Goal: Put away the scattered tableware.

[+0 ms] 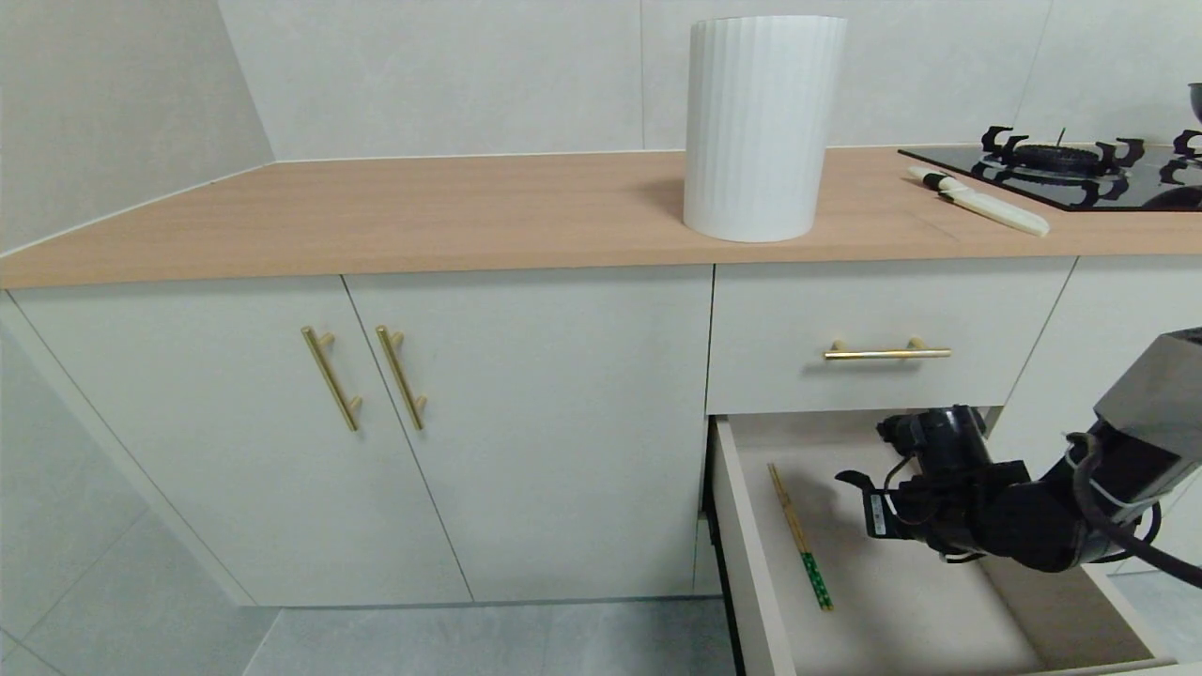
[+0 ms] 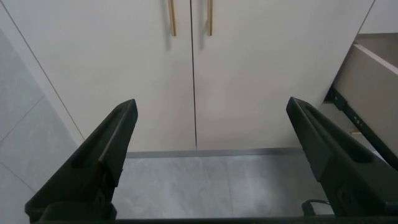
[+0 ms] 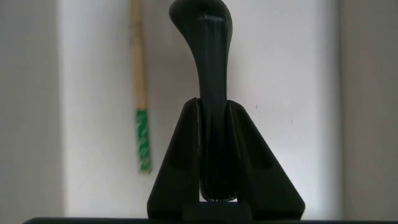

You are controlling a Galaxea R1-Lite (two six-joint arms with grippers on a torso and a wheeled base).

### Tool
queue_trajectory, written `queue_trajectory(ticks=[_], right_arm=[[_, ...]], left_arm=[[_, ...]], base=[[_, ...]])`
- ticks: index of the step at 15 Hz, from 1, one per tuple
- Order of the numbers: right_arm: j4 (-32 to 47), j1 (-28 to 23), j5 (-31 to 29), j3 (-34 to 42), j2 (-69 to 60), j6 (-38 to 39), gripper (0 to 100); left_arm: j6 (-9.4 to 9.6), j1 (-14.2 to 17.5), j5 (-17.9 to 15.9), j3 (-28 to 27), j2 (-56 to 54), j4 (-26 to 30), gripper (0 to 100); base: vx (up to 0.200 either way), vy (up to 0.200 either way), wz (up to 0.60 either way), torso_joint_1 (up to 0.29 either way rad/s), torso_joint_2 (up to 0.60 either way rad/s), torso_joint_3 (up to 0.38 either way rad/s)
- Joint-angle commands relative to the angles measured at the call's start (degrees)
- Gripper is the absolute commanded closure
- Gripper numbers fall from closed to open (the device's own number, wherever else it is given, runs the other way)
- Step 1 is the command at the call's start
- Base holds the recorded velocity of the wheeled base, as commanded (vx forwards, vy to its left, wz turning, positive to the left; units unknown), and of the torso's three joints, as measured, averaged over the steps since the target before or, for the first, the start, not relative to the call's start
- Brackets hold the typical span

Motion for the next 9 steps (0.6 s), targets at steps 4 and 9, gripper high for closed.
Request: queue_trajectory(ticks=[4,9], right_arm=[[-0.7,-0.4,-0.5,-1.2,7.2,0.1,100],[-0.7,-0.6,-0.4,-1.6,8.8,0.0,100]], left_arm=[[-0.02,-0.1,0.0,-0.1,0.0,0.0,0],[-0.02,-0.1,0.0,-0.1,0.0,0.0,0]], base=[[0.000,0.000,0.00,0.000,0.00,0.000],[0.000,0.000,0.00,0.000,0.00,0.000]])
